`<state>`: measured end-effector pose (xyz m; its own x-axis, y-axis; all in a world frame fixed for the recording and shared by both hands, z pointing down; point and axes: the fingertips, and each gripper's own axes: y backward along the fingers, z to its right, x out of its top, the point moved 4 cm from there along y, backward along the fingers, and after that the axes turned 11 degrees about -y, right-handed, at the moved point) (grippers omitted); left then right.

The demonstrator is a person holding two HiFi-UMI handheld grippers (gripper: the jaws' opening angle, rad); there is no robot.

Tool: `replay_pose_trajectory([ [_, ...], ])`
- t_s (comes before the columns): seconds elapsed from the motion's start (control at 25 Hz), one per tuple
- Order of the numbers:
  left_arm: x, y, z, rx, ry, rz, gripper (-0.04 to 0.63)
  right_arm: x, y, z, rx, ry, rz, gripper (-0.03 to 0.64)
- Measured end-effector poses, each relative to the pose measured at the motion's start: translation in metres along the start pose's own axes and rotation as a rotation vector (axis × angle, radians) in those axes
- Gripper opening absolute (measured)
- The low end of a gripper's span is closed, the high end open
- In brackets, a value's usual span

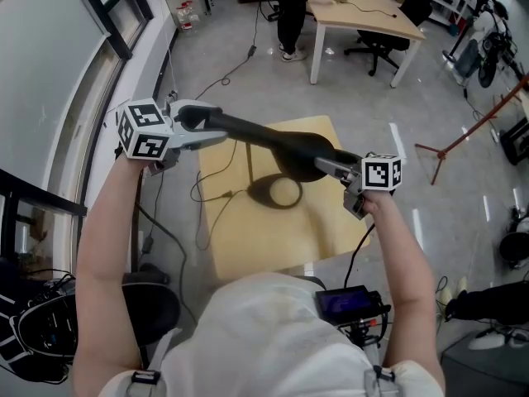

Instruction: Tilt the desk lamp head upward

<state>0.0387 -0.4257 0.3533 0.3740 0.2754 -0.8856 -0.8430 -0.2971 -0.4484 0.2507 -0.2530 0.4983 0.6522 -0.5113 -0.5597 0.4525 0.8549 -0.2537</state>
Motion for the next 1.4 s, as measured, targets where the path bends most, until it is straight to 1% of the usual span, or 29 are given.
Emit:
replay_pose_trajectory([
  [0.08, -0.002, 0.0, -0.001, 0.0, 0.0, 0.012, 0.236, 0.005, 0.004, -0.004, -0.015, 0.012, 0.003, 0.355],
  [0.16, -0.005, 0.0, -0.001, -0.002, -0.017, 0.029, 0.238, 0.008, 0.007, -0.008, -0.028, 0.028, 0.002, 0.354],
  [0.28, -0.003, -0.005, -0.005, -0.002, -0.08, 0.043, 0.241, 0.016, 0.012, -0.007, -0.042, 0.038, 0.005, 0.353],
  [0.36, -0.004, -0.008, -0.008, -0.007, -0.125, 0.02, 0.241, 0.019, 0.01, -0.005, -0.042, 0.038, 0.005, 0.353],
  [0.44, -0.013, -0.01, -0.002, -0.026, -0.138, -0.015, 0.241, 0.005, 0.009, 0.0, -0.048, 0.018, -0.003, 0.353],
  [0.56, -0.021, -0.012, 0.005, -0.043, -0.138, -0.04, 0.241, -0.006, 0.009, 0.001, -0.059, 0.01, -0.007, 0.354],
  [0.72, -0.024, -0.008, 0.001, -0.031, -0.143, -0.037, 0.238, 0.01, 0.008, -0.007, -0.074, 0.071, 0.009, 0.356],
  [0.88, -0.032, -0.004, 0.004, -0.024, -0.119, -0.031, 0.238, 0.02, 0.011, -0.019, -0.094, 0.123, 0.024, 0.356],
  [1.0, -0.034, -0.007, 0.006, -0.02, -0.102, -0.022, 0.236, 0.029, 0.019, -0.023, -0.126, 0.161, 0.027, 0.357],
  [1.4, -0.043, -0.015, 0.011, -0.034, -0.046, 0.004, 0.238, 0.052, 0.038, -0.054, -0.212, 0.298, 0.024, 0.36],
])
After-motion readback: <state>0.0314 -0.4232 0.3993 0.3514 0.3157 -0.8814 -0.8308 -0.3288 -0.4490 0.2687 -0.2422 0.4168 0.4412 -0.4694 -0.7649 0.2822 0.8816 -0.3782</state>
